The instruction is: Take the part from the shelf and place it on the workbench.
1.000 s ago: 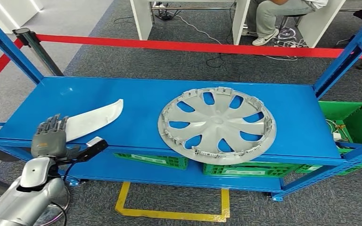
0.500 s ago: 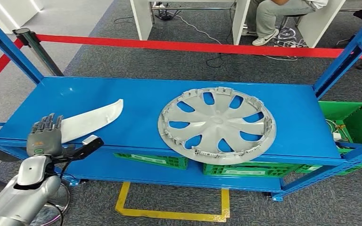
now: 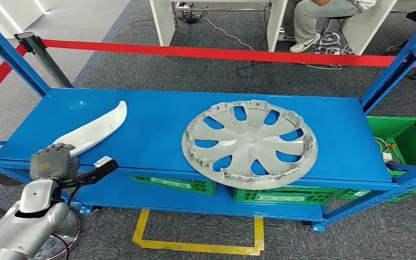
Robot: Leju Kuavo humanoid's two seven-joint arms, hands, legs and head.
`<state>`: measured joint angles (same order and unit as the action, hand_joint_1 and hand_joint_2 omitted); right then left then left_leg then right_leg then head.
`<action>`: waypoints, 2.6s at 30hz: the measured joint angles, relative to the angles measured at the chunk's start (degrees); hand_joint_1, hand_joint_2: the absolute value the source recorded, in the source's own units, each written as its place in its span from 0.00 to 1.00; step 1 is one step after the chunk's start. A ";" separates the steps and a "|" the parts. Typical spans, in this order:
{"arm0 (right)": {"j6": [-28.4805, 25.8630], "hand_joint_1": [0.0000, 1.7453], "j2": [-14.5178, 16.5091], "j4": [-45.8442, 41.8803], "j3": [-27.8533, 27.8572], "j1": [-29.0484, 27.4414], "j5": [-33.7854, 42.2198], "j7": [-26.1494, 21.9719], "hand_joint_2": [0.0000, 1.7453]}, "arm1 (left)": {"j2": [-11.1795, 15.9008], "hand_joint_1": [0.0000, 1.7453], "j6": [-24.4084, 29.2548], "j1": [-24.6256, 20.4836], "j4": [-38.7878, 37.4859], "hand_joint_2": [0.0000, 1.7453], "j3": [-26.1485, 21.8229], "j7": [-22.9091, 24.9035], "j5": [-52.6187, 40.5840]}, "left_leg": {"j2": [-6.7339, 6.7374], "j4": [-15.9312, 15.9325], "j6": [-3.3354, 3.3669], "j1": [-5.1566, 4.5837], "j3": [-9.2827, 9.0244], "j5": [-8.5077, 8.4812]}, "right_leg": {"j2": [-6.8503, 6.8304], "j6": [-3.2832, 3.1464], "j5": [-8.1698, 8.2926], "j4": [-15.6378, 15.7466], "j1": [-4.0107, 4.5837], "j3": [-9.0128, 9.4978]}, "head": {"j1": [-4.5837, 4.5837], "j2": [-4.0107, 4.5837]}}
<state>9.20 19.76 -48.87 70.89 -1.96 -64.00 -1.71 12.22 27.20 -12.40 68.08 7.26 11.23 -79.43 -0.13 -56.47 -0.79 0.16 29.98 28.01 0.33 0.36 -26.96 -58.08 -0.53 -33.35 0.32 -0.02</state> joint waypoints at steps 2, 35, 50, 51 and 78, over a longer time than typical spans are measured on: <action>0.00 0.00 0.00 0.00 0.04 0.01 0.00 -0.04 0.00 | 0.05 0.94 -0.05 -0.13 -0.06 1.00 -0.01 0.00 -0.17 | 0.00 0.00 0.00 0.00 0.00 0.00 | 0.00 0.00 0.00 0.00 0.00 0.00 | -0.01 0.00; -0.23 0.00 -0.01 0.74 1.26 0.60 0.00 -1.87 0.00 | 4.11 1.00 3.38 -2.68 1.02 1.00 1.92 4.65 -10.22 | 0.00 0.00 0.00 0.00 -0.01 0.00 | 0.01 0.00 0.00 0.00 0.01 -0.01 | 0.00 0.00; -0.42 0.00 -0.02 1.57 1.26 0.84 0.00 -2.29 0.00 | 4.86 1.00 3.99 -3.16 1.27 1.00 2.94 4.63 -10.35 | 0.00 0.00 0.00 0.00 -0.01 0.00 | 0.01 0.00 0.00 0.00 0.00 -0.01 | 0.01 0.00; -0.42 0.00 -0.02 1.60 1.26 0.85 0.00 -2.29 0.00 | 4.87 1.00 3.99 -3.17 1.27 1.00 2.98 4.63 -10.35 | 0.00 0.00 0.00 0.00 -0.01 0.00 | 0.01 0.00 0.00 0.00 0.00 -0.01 | 0.00 0.00; -0.64 0.00 -0.07 2.76 1.20 0.87 0.45 -2.55 0.00 | 8.81 1.00 5.23 -2.70 6.45 1.00 6.81 8.39 -10.22 | 0.01 -0.56 0.82 -0.17 0.18 0.10 | 0.02 0.56 0.38 0.27 -0.25 0.06 | -0.03 0.00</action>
<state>8.56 19.69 -46.11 72.09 -1.09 -63.55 -4.26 21.03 32.42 -15.10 74.53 14.06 19.63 -89.66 -0.12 -57.03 0.03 -0.01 30.17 28.11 0.35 0.91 -26.58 -57.81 -0.77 -33.29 0.29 -0.02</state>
